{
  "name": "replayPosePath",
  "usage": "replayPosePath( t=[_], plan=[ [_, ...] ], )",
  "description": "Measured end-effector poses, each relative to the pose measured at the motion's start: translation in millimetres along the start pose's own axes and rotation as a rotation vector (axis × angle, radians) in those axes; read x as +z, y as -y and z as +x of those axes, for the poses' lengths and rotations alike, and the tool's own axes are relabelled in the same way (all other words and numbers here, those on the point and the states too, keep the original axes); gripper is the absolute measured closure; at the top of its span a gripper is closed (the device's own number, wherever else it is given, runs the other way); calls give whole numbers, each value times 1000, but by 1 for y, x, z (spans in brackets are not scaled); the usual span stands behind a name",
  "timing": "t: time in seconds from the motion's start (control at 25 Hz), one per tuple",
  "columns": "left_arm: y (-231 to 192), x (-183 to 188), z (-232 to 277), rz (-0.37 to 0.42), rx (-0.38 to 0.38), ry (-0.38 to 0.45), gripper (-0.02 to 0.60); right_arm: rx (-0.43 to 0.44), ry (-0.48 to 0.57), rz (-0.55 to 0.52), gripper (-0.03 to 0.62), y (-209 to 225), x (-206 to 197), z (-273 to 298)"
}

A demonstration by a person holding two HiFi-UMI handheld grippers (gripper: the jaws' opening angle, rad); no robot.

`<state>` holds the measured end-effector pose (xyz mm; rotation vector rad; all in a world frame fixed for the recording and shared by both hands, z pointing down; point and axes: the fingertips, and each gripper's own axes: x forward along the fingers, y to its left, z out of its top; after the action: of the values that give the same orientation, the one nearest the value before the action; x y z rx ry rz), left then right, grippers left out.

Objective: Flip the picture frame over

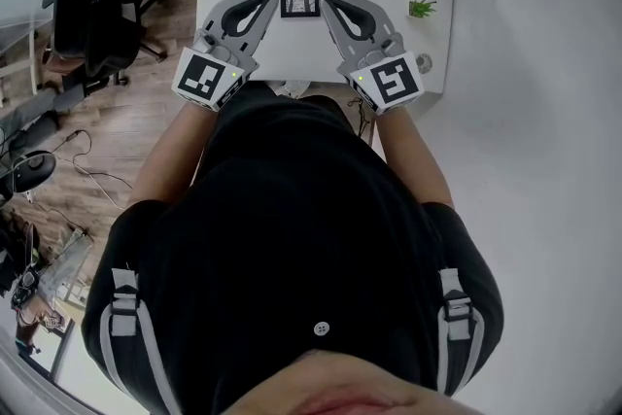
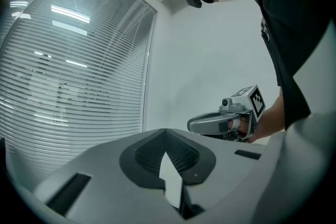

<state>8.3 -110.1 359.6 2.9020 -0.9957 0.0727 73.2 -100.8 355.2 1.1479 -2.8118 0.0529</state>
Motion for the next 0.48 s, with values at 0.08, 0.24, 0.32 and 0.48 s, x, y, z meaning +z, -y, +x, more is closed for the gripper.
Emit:
replayPosePath(
  t=[0.08, 0.24, 0.32, 0.48],
  plan=[
    [1, 3, 1, 9, -4, 5, 575, -2, -2, 0, 585, 0, 0, 0],
    [2, 7, 5, 19, 1, 4, 574, -10, 1, 19, 585, 3, -1, 1],
    [0, 10, 7, 19, 10, 7, 574, -15, 7, 23, 585, 4, 1, 3],
    [-4, 15, 12, 26, 31, 1, 574, -24, 19, 28, 585, 9, 5, 5]
  ],
)
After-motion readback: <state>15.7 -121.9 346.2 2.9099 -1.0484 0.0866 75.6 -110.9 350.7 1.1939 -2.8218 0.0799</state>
